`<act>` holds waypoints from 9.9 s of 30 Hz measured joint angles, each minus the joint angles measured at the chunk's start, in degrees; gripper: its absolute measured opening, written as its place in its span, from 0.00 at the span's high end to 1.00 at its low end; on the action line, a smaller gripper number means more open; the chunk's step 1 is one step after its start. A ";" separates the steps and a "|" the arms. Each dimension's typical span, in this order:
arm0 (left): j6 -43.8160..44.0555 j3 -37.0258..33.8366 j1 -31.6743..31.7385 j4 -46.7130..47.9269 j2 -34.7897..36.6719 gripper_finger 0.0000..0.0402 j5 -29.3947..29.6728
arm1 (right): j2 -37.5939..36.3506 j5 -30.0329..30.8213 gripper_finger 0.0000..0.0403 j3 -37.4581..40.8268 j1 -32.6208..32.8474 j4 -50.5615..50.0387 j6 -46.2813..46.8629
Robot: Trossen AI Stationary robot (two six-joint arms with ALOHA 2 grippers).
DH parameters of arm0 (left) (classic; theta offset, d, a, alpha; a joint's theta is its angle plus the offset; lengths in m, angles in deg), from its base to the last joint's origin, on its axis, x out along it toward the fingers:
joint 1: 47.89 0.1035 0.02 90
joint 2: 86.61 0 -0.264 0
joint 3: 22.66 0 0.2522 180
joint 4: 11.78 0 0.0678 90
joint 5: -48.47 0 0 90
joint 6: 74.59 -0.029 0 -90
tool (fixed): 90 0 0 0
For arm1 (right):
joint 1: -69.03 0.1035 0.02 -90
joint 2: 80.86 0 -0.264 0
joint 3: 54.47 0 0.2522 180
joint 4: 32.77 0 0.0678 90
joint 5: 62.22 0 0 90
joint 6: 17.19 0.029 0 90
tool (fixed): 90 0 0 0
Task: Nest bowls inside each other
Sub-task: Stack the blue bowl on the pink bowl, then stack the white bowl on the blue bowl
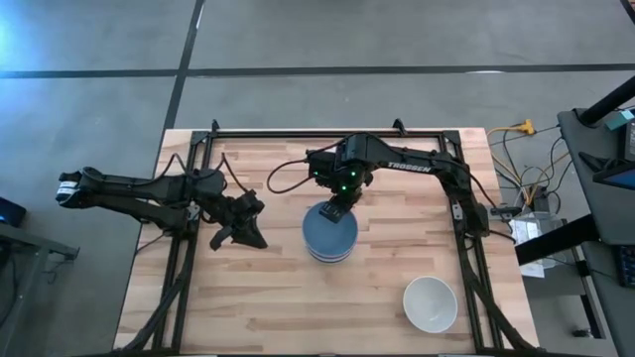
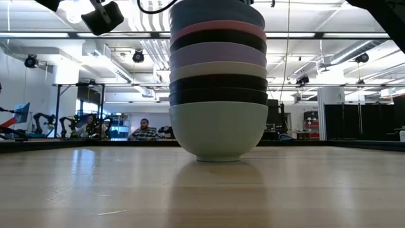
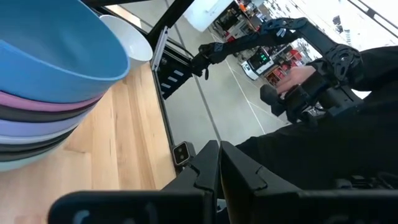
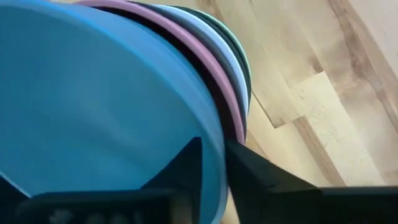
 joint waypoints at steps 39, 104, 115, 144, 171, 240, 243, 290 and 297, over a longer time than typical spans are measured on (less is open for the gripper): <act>0.24 -0.04 0.02 -0.06 -0.02 1.00 0.37 | -20.42 -3.72 0.98 27.16 -2.70 28.21 -5.76; -13.16 0.15 0.28 -0.32 -8.16 1.00 8.41 | -51.99 22.47 0.66 66.47 56.07 28.84 61.63; -13.16 0.15 0.55 -0.33 -8.07 1.00 8.36 | -43.57 22.01 0.54 69.88 55.47 24.53 60.57; -13.42 0.20 0.80 -0.40 -7.87 1.00 8.24 | -44.48 11.21 0.72 81.02 52.32 53.52 44.56; -12.96 0.22 1.33 -1.86 -7.74 1.00 7.54 | -43.53 6.92 0.98 81.11 49.05 57.65 43.00; -5.35 0.22 1.31 2.05 -4.04 1.00 -2.49 | -6.65 0.11 0.98 0.09 -2.40 -0.08 -8.82; -5.33 0.22 1.31 2.05 -4.04 1.00 -2.49 | -6.65 0.76 0.98 0.75 -2.11 0.05 -9.23; -2.40 0.17 1.29 1.84 -4.11 1.00 -1.75 | -7.52 -6.08 0.98 -1.18 -4.49 9.23 -15.40; -2.39 0.17 1.29 1.86 -4.11 1.00 -1.77 | -7.52 -6.12 0.98 0.92 -4.79 9.32 -16.84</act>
